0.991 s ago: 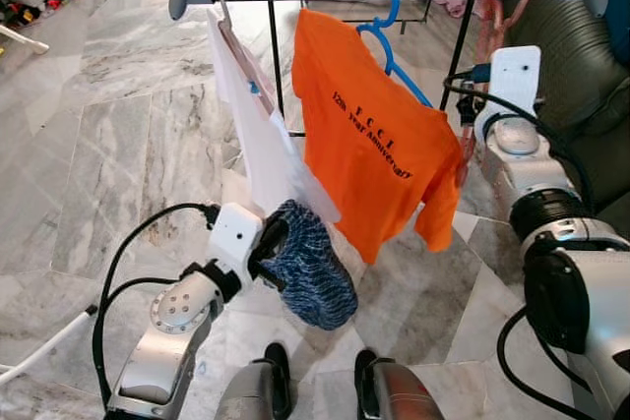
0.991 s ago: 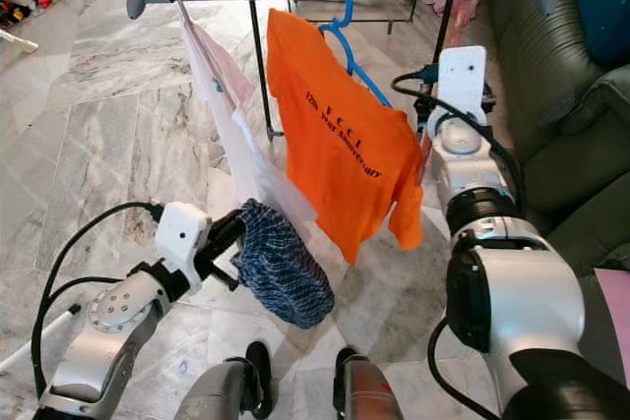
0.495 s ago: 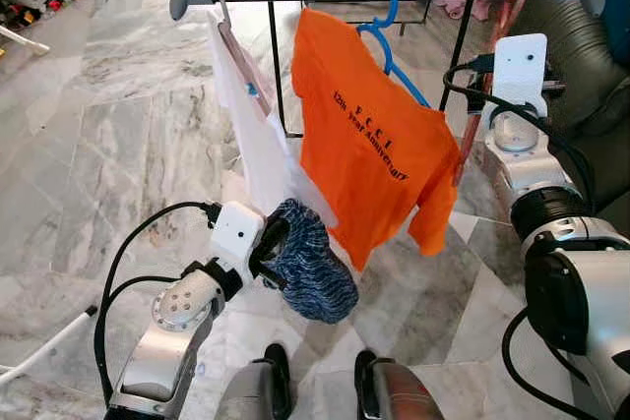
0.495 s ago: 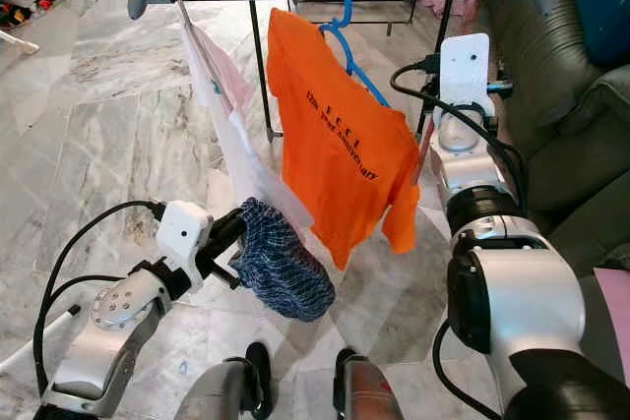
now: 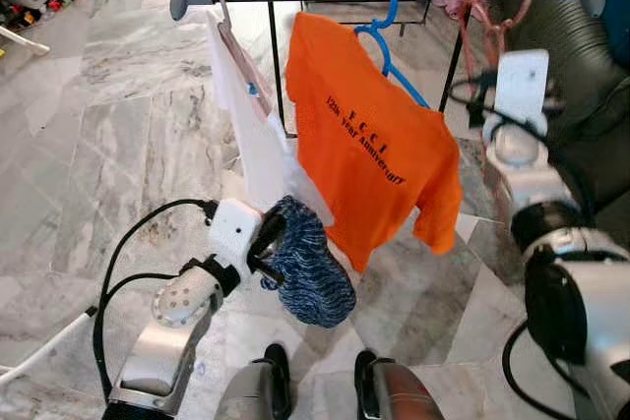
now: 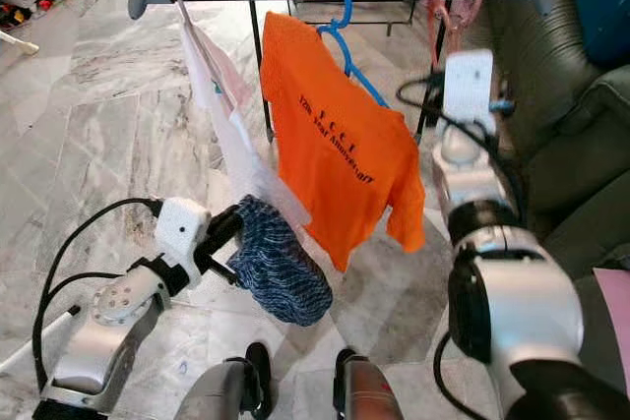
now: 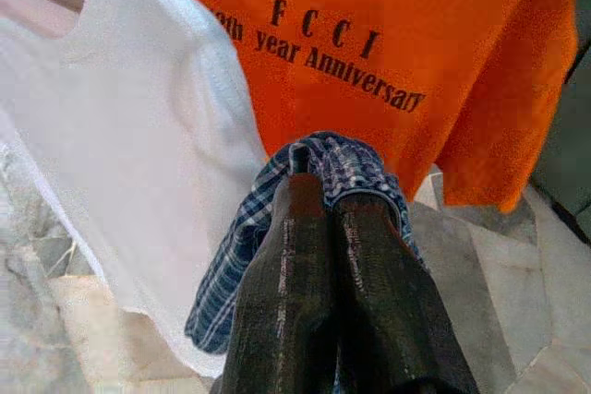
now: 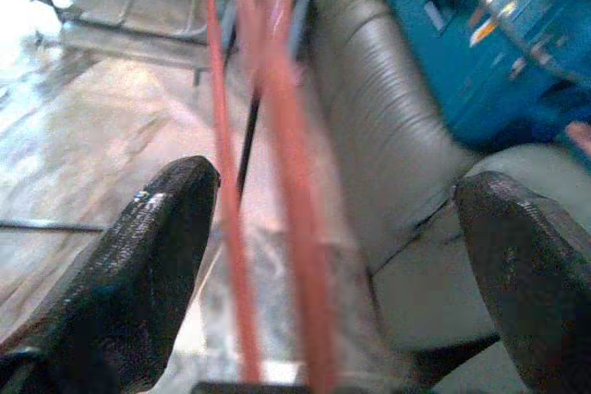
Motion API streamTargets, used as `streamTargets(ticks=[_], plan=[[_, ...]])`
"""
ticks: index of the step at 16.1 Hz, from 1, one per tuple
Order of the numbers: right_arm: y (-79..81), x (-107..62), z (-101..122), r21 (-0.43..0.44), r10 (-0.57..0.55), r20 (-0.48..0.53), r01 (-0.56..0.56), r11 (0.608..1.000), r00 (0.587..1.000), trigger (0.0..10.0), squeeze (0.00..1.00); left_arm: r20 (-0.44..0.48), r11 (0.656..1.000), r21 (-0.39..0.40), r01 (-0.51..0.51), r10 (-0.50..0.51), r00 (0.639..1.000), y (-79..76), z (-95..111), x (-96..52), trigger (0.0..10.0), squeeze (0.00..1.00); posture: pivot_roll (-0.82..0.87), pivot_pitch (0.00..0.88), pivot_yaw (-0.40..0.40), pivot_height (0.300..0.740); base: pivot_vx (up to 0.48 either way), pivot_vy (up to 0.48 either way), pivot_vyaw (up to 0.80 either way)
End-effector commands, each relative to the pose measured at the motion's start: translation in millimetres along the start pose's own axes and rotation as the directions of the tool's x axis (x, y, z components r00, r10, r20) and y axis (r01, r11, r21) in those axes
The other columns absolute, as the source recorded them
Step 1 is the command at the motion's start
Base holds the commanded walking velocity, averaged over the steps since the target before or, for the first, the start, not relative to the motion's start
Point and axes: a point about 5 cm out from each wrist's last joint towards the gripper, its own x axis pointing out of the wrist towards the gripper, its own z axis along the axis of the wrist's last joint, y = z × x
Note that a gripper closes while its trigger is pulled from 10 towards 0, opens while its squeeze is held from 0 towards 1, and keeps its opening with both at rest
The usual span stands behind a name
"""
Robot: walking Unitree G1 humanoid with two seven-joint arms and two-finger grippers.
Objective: Hang hanger
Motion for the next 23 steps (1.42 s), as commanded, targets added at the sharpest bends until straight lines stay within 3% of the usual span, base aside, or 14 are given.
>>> streamTargets(ticks=[1,2,3,4,6,10,12,13,14,15,16,17,18,23], plan=[[5.7,-1.3,1.2,0.025,0.033,0.011,-0.033,0.999,0.999,10.0,1.00,-0.016,1.000,0.003,-0.018,0.018,1.000,4.6,-3.9,-3.2,10.0,0.00,0.09,0.275,0.073,0.740,0.000,0.000,0.00],[12.5,-2.8,-3.5,0.033,0.113,-0.020,-0.113,0.993,0.993,10.0,0.58,-0.016,1.000,0.005,-0.014,0.014,1.000,4.4,-3.9,-1.9,10.0,0.00,0.09,0.275,0.076,0.740,0.000,0.000,0.00],[13.5,-3.0,-4.9,0.031,0.127,-0.031,-0.126,0.991,0.991,10.0,0.58,-0.016,1.000,0.005,-0.013,0.013,1.000,4.2,-3.8,-1.5,10.0,0.00,0.09,0.276,0.076,0.740,0.000,0.000,0.00],[10.1,-2.2,-5.8,0.018,0.130,-0.036,-0.129,0.991,0.991,0.6,0.00,-0.015,1.000,0.004,-0.010,0.010,1.000,3.4,-3.7,0.1,10.0,0.00,0.09,0.275,0.074,0.740,0.000,0.000,0.00],[6.2,-0.4,-3.9,-0.004,0.136,-0.035,-0.136,0.991,0.990,0.0,0.00,-0.014,1.000,0.003,-0.010,0.010,1.000,3.2,-4.2,0.4,10.0,0.00,0.09,0.274,0.070,0.740,0.000,0.000,0.00],[-1.9,4.5,4.1,-0.046,0.168,-0.043,-0.169,0.984,0.985,0.3,0.00,-0.020,1.000,0.000,-0.016,0.016,1.000,3.1,-7.2,-1.1,10.0,0.00,0.08,0.273,0.059,0.740,0.000,0.000,0.00],[-6.4,6.3,5.4,-0.053,0.184,-0.056,-0.187,0.981,0.981,5.3,0.00,-0.021,1.000,-0.001,-0.016,0.015,1.000,1.8,-8.3,-1.0,10.0,0.00,0.08,0.272,0.058,0.740,0.000,0.000,0.00],[-7.3,6.9,6.4,-0.053,0.193,-0.061,-0.197,0.979,0.979,6.0,0.00,-0.024,1.000,0.000,-0.014,0.014,1.000,1.5,-8.8,-1.0,10.0,0.00,0.08,0.270,0.059,0.740,0.000,0.000,0.00],[-6.7,7.2,7.5,-0.049,0.215,-0.067,-0.218,0.975,0.974,8.7,0.00,-0.026,1.000,0.002,-0.014,0.014,1.000,1.3,-9.4,-1.0,10.0,0.00,0.08,0.269,0.058,0.740,0.000,0.000,0.00],[-6.4,7.5,8.8,-0.049,0.227,-0.068,-0.230,0.972,0.972,10.0,0.00,-0.027,1.000,0.003,-0.014,0.014,1.000,1.6,-9.7,-0.9,10.0,0.00,0.08,0.268,0.058,0.740,0.000,0.000,0.00],[-7.5,8.7,12.1,-0.055,0.247,-0.073,-0.252,0.966,0.966,10.0,0.00,-0.030,1.000,0.005,-0.015,0.015,0.999,2.3,-10.2,-0.3,10.0,0.00,0.07,0.270,0.055,0.740,0.000,0.000,0.00],[-9.1,9.4,13.1,-0.059,0.252,-0.080,-0.257,0.964,0.964,5.8,0.00,-0.031,1.000,0.005,-0.014,0.014,0.999,2.2,-10.3,0.0,10.0,0.00,0.07,0.270,0.055,0.740,0.000,0.000,0.00],[-12.4,10.5,14.8,-0.066,0.255,-0.085,-0.261,0.963,0.963,0.0,0.00,-0.032,1.000,0.005,-0.014,0.014,0.999,2.0,-10.6,0.4,10.0,0.00,0.07,0.269,0.054,0.740,0.000,0.000,0.00],[-16.4,12.6,20.2,-0.063,0.252,-0.092,-0.258,0.964,0.964,0.0,0.00,-0.036,1.000,0.003,-0.007,0.007,0.999,-0.2,-12.0,2.2,10.0,0.00,0.07,0.265,0.053,0.740,0.000,0.000,0.00]])
